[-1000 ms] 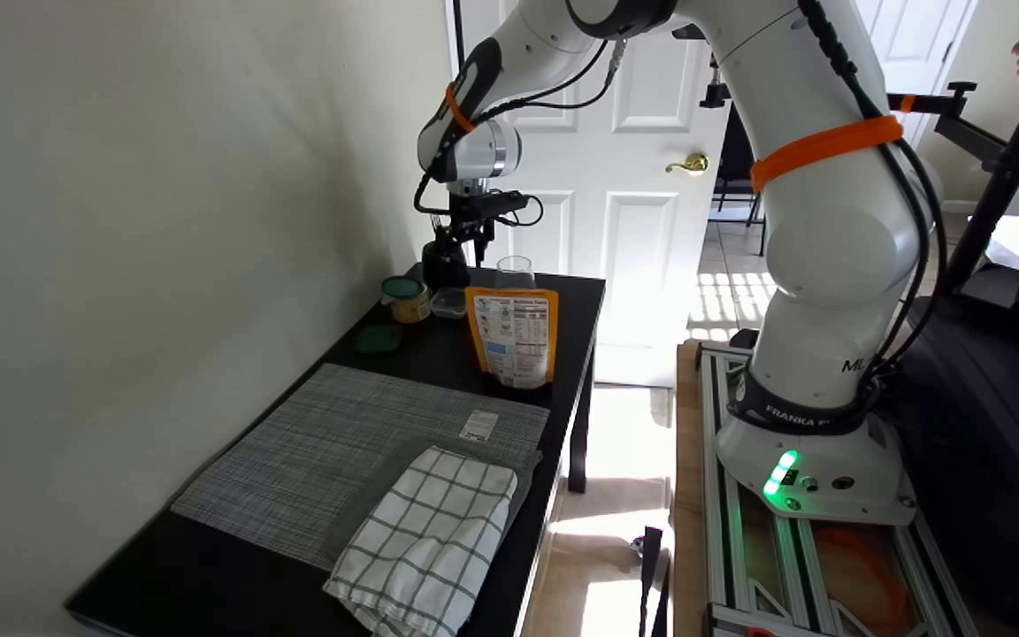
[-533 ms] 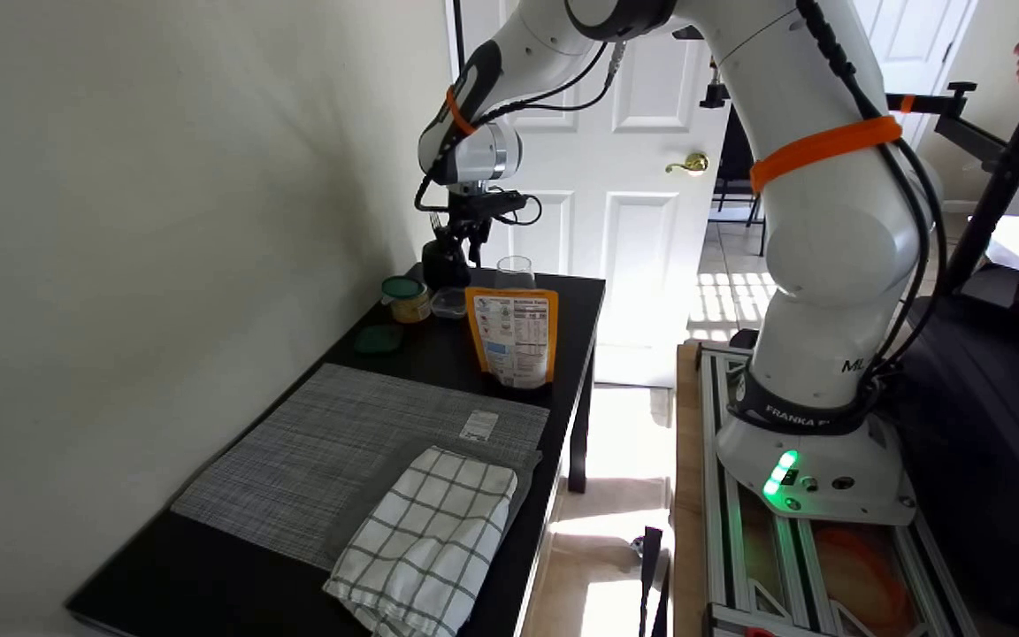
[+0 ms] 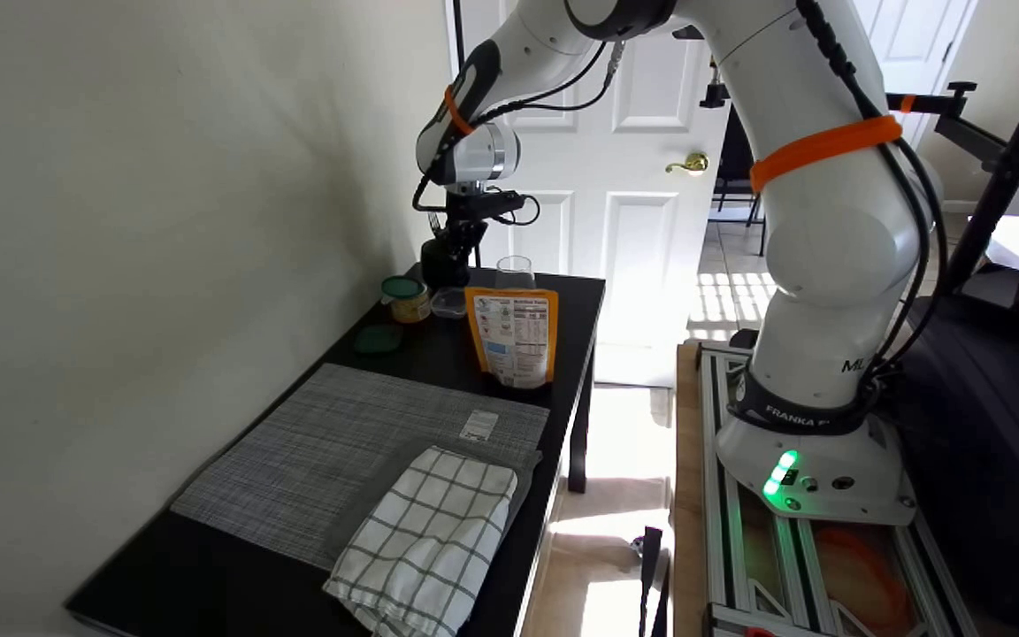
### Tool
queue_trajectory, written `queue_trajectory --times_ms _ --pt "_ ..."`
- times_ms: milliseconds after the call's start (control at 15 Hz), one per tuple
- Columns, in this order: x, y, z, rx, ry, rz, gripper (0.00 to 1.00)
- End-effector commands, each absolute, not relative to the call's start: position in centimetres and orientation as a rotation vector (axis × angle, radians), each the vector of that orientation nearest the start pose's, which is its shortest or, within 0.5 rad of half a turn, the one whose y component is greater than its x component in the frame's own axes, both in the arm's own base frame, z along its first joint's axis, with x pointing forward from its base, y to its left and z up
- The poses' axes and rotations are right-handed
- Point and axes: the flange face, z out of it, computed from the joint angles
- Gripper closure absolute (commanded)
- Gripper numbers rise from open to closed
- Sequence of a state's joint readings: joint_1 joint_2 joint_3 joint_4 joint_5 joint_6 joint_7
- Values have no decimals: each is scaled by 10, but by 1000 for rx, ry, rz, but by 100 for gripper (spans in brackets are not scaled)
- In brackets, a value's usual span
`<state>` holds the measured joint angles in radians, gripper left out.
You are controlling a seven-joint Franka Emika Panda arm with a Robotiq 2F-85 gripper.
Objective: Move the black mug to the grey placemat.
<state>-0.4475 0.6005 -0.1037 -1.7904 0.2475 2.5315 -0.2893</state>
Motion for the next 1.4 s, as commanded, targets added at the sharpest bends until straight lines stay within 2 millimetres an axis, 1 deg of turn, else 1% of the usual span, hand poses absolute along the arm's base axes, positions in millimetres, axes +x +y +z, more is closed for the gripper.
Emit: queue_trajectory --times_ms 0,267,667,867,933,1067,1200,1333 --pt "576 -347 227 -3031 670 -292 94" --pt "569 -340 238 -3056 640 -323 94" --pt "562 -316 245 -3116 566 -424 94" --pt "556 -308 250 -3129 522 -433 94" --pt "552 -307 252 -3136 510 -422 94" --pt "542 -311 261 -3152 507 -406 94" --pt "530 -318 277 -3163 517 -426 94" --pt "522 -323 296 -3178 509 -455 94"
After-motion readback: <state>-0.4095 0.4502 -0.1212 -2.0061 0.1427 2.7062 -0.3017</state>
